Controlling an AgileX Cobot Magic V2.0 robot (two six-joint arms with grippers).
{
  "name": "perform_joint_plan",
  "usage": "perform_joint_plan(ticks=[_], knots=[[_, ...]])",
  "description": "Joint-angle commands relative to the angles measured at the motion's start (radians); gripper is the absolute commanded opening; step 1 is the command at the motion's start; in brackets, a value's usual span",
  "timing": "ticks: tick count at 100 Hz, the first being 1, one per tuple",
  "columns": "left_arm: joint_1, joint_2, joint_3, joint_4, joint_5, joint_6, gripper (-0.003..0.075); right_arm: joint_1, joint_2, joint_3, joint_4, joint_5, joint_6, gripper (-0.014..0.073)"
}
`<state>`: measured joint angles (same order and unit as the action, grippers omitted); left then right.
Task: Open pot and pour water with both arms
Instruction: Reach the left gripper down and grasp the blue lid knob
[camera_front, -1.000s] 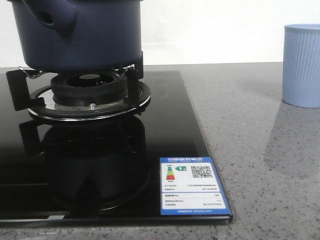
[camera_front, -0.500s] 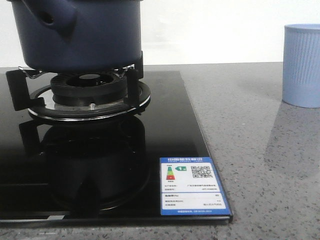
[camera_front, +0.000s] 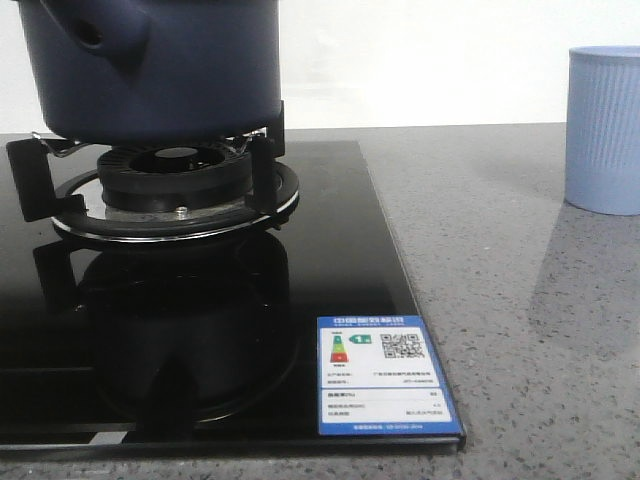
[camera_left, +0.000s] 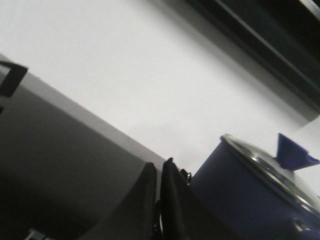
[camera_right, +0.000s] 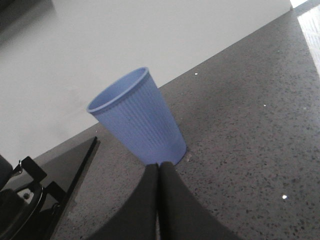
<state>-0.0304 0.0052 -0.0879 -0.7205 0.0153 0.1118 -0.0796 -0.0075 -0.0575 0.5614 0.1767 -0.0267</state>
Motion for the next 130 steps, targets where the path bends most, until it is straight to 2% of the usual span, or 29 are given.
perform_joint_plan(ticks=[1,11,21,29,39,51,60,68,72,78,79,80,89,94,100,114,130], knots=[[0.003,0.066,-0.135,0.102,0.019,-0.004,-0.0016,-0.002,0.035,-0.095,-0.068,0.002,-0.011,-0.0059],[0.001,0.187,-0.288,0.237,0.131,0.000,-0.0016,-0.002,0.129,-0.185,-0.125,0.066,-0.030,-0.0059],[0.001,0.314,-0.416,0.263,0.237,0.010,-0.0016,0.003,0.226,-0.284,-0.134,0.129,-0.128,-0.0059],[-0.008,0.403,-0.519,0.261,0.319,0.130,-0.0016,0.038,0.305,-0.359,-0.134,0.139,-0.208,-0.0059],[-0.083,0.488,-0.604,0.259,0.325,0.201,-0.0016,0.102,0.388,-0.436,-0.134,0.152,-0.286,-0.0060],[-0.194,0.556,-0.655,0.259,0.316,0.289,-0.0015,0.168,0.457,-0.486,-0.141,0.160,-0.293,-0.0061],[-0.263,0.594,-0.672,0.259,0.288,0.296,-0.0013,0.200,0.501,-0.501,-0.141,0.160,-0.295,-0.0060],[-0.328,0.628,-0.685,0.255,0.256,0.296,0.0038,0.211,0.525,-0.511,-0.141,0.160,-0.295,-0.0046],[-0.358,0.645,-0.687,0.253,0.232,0.296,0.0081,0.215,0.529,-0.511,-0.141,0.157,-0.295,-0.0010],[-0.395,0.668,-0.689,0.253,0.192,0.296,0.0193,0.215,0.531,-0.511,-0.141,0.157,-0.295,0.0074],[-0.404,0.671,-0.689,0.253,0.180,0.296,0.0207,0.215,0.531,-0.511,-0.141,0.157,-0.295,0.0118],[-0.408,0.676,-0.689,0.253,0.174,0.296,0.0238,0.215,0.531,-0.511,-0.141,0.157,-0.295,0.0118],[-0.458,0.709,-0.689,0.253,0.094,0.296,0.0429,0.215,0.531,-0.511,-0.141,0.157,-0.295,0.0346],[-0.480,0.736,-0.689,0.253,0.051,0.296,0.0490,0.215,0.531,-0.511,-0.141,0.155,-0.295,0.0453],[-0.502,0.767,-0.689,0.253,0.003,0.296,0.0500,0.215,0.531,-0.511,-0.141,0.155,-0.295,0.0528],[-0.528,0.865,-0.689,0.255,-0.105,0.296,0.0463,0.215,0.531,-0.511,-0.141,0.155,-0.295,0.0533],[-0.529,0.991,-0.689,0.271,-0.220,0.296,0.0487,0.215,0.531,-0.511,-0.141,0.155,-0.295,0.0533]])
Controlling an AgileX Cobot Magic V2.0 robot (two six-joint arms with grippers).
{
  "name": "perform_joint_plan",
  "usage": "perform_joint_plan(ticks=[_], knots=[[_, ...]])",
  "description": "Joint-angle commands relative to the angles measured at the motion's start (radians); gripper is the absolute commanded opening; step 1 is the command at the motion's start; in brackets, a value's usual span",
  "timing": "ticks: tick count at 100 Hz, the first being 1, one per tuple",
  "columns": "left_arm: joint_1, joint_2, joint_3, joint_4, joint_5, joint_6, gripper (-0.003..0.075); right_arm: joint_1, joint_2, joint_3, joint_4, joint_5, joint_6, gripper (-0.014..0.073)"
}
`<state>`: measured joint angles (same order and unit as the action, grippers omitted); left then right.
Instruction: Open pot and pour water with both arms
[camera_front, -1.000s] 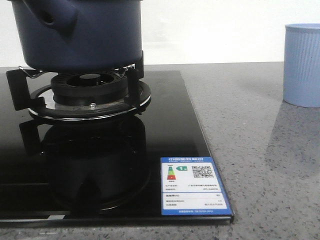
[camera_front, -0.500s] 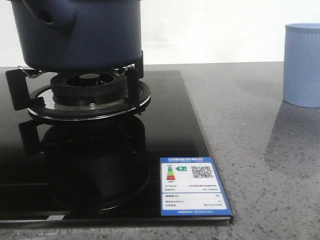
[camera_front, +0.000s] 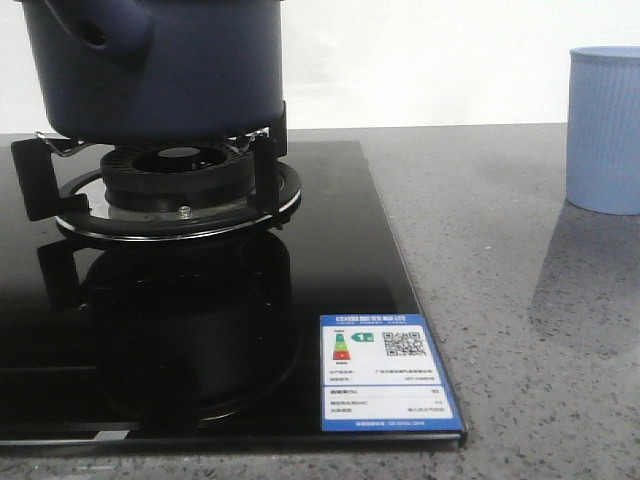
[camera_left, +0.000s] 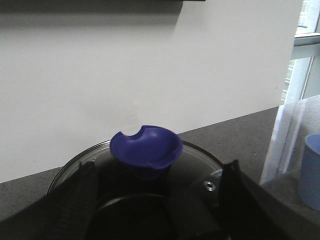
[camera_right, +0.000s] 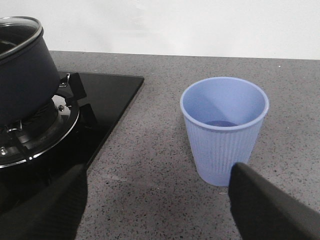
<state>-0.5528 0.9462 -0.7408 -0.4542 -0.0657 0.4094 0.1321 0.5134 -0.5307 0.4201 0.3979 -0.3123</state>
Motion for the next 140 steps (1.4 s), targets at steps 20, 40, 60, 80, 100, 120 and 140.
perform_joint_plan(ticks=[20,40,60,80,100,120,140], knots=[[-0.007,0.152,-0.082,0.004,-0.158,-0.002,0.0594,0.004,0.010,-0.038,0.000,-0.066,-0.010,0.0533],[-0.007,0.243,-0.152,0.004,-0.163,-0.002,0.0593,0.004,0.010,-0.038,0.000,-0.066,-0.010,0.0533],[-0.007,0.321,-0.203,0.004,-0.164,-0.002,0.0592,0.004,0.010,-0.038,0.000,-0.066,-0.010,0.0533],[-0.007,0.337,-0.217,0.004,-0.179,-0.002,0.0565,0.004,0.010,-0.038,0.000,-0.066,-0.010,0.0533],[-0.007,0.337,-0.217,0.004,-0.187,-0.002,0.0385,0.004,0.010,-0.038,0.000,-0.066,-0.010,0.0533],[-0.007,0.327,-0.217,0.004,-0.187,-0.002,0.0351,0.004,0.010,-0.038,0.000,-0.064,-0.010,0.0533],[-0.003,0.253,-0.217,0.004,-0.191,-0.002,0.0351,0.004,0.014,-0.034,-0.034,-0.038,-0.010,0.0533]])
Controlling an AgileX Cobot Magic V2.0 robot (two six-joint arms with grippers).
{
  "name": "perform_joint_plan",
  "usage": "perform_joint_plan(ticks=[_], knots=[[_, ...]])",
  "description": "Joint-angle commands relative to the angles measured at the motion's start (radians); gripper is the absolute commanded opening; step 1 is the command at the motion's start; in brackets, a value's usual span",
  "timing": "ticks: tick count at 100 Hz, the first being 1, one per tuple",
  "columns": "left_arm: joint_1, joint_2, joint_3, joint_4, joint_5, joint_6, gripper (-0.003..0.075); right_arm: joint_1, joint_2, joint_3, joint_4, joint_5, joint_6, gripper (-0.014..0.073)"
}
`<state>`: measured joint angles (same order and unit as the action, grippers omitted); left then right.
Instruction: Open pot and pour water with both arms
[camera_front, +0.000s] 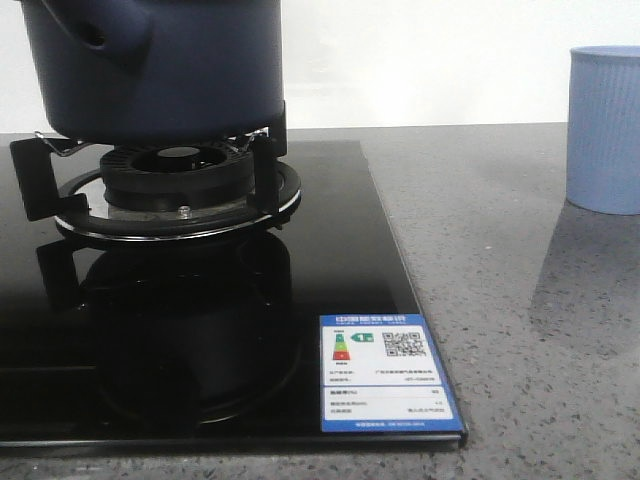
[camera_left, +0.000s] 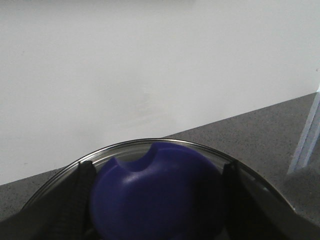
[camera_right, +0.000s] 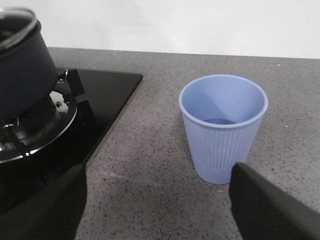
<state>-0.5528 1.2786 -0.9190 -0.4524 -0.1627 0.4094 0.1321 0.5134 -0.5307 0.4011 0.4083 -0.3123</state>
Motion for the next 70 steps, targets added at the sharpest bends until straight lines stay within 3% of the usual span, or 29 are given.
perform_joint_plan(ticks=[1,20,44,70], knots=[[0.000,-0.083,-0.038,0.002,-0.094,-0.002,0.0351,0.004,0.014,-0.034,-0.015,-0.049,-0.010,0.0533],[0.045,-0.192,-0.038,0.002,-0.087,-0.002,0.0351,0.004,0.032,0.024,-0.025,-0.096,-0.010,0.0533],[0.105,-0.309,-0.038,0.021,-0.076,-0.002,0.0351,0.004,0.092,0.146,-0.013,-0.334,-0.010,0.0533],[0.165,-0.379,-0.038,0.023,-0.052,-0.002,0.0351,0.013,0.270,0.163,-0.008,-0.526,-0.008,0.0533]])
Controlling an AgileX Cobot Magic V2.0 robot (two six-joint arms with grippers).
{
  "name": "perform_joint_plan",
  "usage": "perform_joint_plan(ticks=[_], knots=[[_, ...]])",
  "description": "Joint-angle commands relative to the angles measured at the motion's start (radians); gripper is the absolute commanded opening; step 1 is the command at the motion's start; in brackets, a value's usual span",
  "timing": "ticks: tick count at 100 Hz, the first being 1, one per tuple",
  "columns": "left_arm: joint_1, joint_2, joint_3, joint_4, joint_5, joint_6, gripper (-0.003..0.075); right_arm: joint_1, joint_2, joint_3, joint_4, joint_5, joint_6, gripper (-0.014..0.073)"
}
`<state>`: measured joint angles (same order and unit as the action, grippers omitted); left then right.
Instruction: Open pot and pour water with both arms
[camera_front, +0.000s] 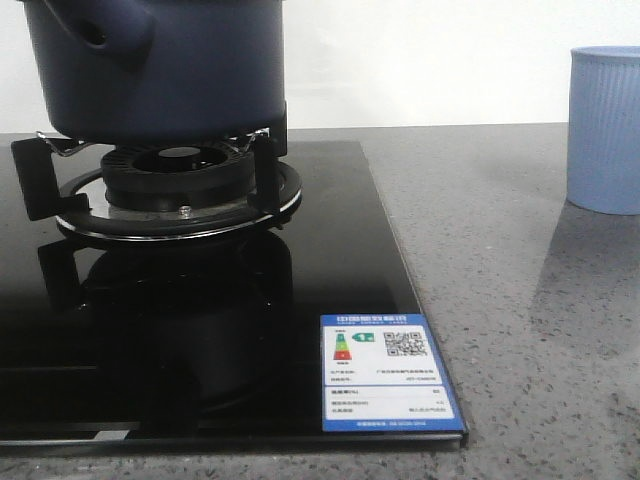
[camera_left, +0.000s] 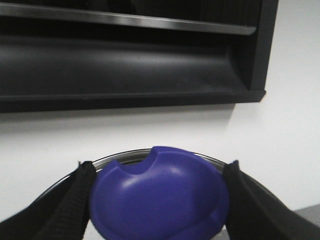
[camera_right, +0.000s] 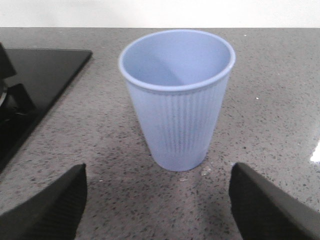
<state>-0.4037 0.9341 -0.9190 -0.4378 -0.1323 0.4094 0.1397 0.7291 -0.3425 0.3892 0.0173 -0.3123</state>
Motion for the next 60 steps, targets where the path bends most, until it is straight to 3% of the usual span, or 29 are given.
perform_joint_plan(ticks=[1,33,60], knots=[[0.015,-0.036,-0.038,0.009,-0.083,-0.002,0.0351,0.005,0.060,-0.026,0.004,-0.146,-0.008,0.0533],[0.027,-0.045,-0.038,0.009,-0.081,-0.002,0.0353,0.129,0.290,-0.026,0.004,-0.471,-0.003,0.0533],[0.027,-0.045,-0.038,0.009,-0.081,-0.002,0.0353,0.131,0.463,-0.026,0.004,-0.679,0.020,0.0538]])
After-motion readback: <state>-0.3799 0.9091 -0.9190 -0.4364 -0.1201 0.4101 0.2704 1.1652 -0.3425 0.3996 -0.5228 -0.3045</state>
